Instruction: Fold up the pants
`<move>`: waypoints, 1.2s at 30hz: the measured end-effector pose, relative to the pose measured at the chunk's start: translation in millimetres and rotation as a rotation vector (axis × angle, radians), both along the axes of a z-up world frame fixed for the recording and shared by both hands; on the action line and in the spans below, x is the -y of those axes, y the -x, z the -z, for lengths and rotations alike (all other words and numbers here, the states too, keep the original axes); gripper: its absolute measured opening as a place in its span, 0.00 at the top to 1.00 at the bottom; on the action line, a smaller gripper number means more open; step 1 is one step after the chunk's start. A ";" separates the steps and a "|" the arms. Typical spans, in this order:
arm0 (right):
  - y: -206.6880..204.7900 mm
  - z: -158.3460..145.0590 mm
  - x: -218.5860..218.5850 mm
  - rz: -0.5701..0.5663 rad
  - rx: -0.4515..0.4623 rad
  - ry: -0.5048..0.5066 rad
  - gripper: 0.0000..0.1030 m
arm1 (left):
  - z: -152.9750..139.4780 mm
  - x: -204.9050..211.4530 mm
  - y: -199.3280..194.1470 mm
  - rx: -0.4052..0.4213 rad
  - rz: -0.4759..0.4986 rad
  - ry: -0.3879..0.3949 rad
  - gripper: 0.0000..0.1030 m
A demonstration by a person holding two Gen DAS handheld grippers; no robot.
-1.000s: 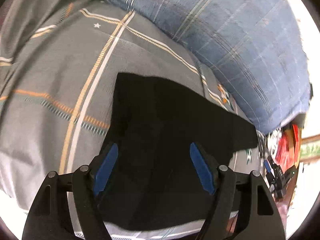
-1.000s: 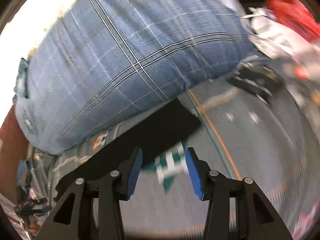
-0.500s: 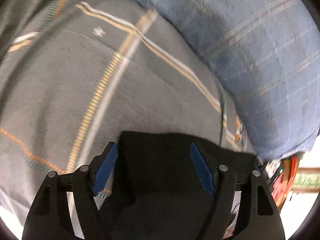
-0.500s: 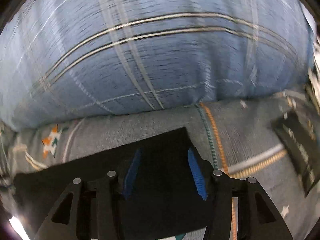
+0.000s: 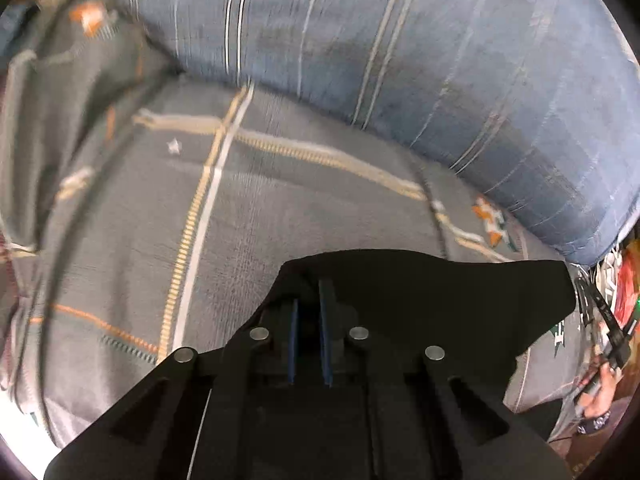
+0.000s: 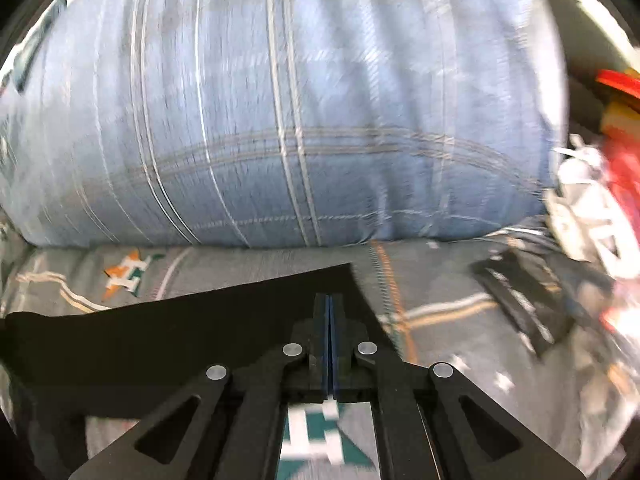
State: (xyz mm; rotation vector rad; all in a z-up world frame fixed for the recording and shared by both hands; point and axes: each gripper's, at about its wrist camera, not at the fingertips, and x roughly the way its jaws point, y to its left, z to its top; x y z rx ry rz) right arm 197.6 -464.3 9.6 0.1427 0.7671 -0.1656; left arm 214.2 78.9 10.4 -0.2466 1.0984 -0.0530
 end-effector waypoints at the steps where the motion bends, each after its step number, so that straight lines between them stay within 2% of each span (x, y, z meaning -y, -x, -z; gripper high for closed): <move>1: 16.7 -6.9 2.8 0.015 0.028 -0.006 1.00 | -11.2 1.3 13.2 0.046 0.003 -0.013 0.95; 4: 52.0 -15.1 6.6 0.025 0.059 -0.049 1.00 | -26.8 4.8 35.7 0.132 0.003 -0.063 0.96; 8: 67.5 -7.8 26.2 0.074 0.026 -0.152 0.96 | -22.1 1.4 41.1 0.099 0.010 -0.040 0.96; 10: 60.2 -3.1 39.3 0.094 0.020 -0.258 0.91 | -16.2 -1.4 34.8 0.061 0.001 -0.010 0.96; 11: 55.3 -0.3 43.5 0.103 0.024 -0.287 0.87 | -15.7 -1.6 33.0 0.049 -0.005 -0.001 0.96; 12: 46.2 3.1 46.5 0.100 0.021 -0.318 0.72 | -14.7 -2.7 31.1 0.039 -0.006 0.014 0.96; 13: 34.5 6.7 47.0 0.096 0.008 -0.336 0.63 | -12.2 -3.9 25.4 0.028 -0.009 0.034 0.96; 14: 24.9 10.8 47.9 0.099 -0.004 -0.334 0.50 | -9.9 -7.4 18.7 0.013 -0.017 0.065 0.96; 15: 13.5 14.7 47.7 0.102 -0.014 -0.323 0.45 | -7.5 -10.9 13.6 -0.003 -0.022 0.098 0.94; 16: 0.2 19.7 47.6 0.105 -0.029 -0.307 0.45 | -4.0 -14.8 6.8 -0.022 -0.028 0.127 0.93; 17: -11.3 24.8 49.0 0.105 -0.043 -0.302 0.44 | 1.8 -21.1 -2.5 -0.052 -0.047 0.158 0.90; 19: -36.3 38.0 51.2 0.105 -0.081 -0.301 0.44 | 13.4 -30.2 -17.6 -0.106 -0.066 0.195 0.65; 20: -45.0 43.2 52.6 0.102 -0.093 -0.305 0.44 | 17.6 -31.8 -21.0 -0.118 -0.069 0.203 0.60; 21: -56.1 50.2 54.1 0.095 -0.109 -0.313 0.43 | 20.8 -32.1 -24.4 -0.126 -0.067 0.206 0.55; 23: -71.2 61.6 55.2 0.079 -0.138 -0.327 0.38 | 26.4 -28.1 -30.7 -0.133 -0.041 0.196 0.53; 26: -88.5 76.3 47.5 0.024 -0.165 -0.342 0.37 | 37.1 -12.2 -39.9 -0.158 0.014 0.164 0.40; 28: -92.7 76.3 34.2 -0.010 -0.157 -0.256 0.39 | 46.3 -4.1 -44.5 -0.177 0.033 0.140 0.40; 29: -94.9 75.9 24.8 -0.048 -0.170 -0.217 0.64 | 51.9 2.4 -46.2 -0.188 0.042 0.122 0.40; 30: -95.7 75.1 13.9 -0.069 -0.192 -0.148 0.94 | 54.5 6.8 -46.5 -0.187 0.045 0.100 0.46; 31: -92.6 71.3 6.2 -0.072 -0.185 -0.080 0.94 | 53.7 12.3 -45.1 -0.161 0.044 0.054 0.69; 32: -88.6 67.0 1.0 -0.088 -0.173 -0.052 0.94 | 51.6 18.5 -42.9 -0.133 0.045 -0.008 0.81; 33: -80.6 58.8 -3.1 -0.086 -0.144 -0.027 0.94 | 51.3 22.6 -41.5 -0.128 0.045 -0.049 0.88; 36: -52.5 32.6 -4.7 -0.057 -0.043 -0.043 0.94 | 43.0 25.4 -30.0 -0.091 0.023 -0.056 0.90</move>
